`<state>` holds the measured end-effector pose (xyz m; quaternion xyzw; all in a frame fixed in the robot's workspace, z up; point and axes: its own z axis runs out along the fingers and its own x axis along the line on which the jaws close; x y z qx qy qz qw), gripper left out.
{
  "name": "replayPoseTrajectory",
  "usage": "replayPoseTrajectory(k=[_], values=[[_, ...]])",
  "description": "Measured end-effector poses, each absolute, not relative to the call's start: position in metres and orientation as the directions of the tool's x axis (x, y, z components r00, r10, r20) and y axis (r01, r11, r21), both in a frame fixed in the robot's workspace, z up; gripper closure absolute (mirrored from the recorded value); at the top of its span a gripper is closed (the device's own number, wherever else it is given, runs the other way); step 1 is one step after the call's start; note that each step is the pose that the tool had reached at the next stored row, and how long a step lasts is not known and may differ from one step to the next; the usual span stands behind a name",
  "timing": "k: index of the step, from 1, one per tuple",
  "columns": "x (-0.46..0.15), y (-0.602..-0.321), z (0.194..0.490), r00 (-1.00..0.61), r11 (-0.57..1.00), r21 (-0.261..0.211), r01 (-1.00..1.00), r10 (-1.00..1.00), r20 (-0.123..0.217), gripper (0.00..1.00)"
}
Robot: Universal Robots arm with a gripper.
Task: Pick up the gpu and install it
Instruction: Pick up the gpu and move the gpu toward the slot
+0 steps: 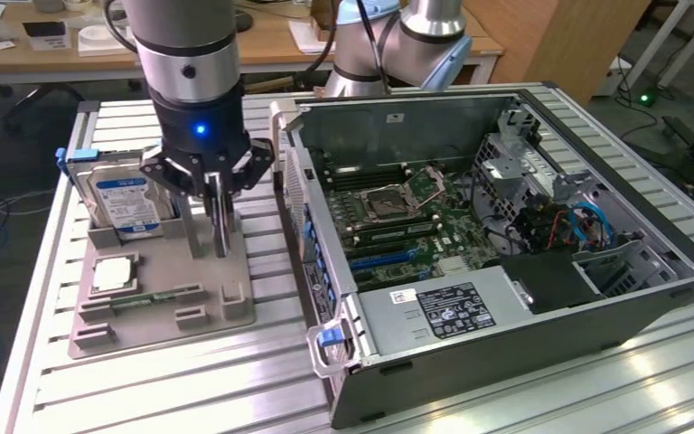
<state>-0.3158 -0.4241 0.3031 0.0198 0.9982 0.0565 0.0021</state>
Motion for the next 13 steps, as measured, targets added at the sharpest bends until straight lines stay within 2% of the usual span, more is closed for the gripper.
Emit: replayPoseTrajectory(k=[13], values=[[-0.316, -0.425, 0.317, -0.999, 0.988, 0.147, 0.039, 0.040, -0.001, 0.72]])
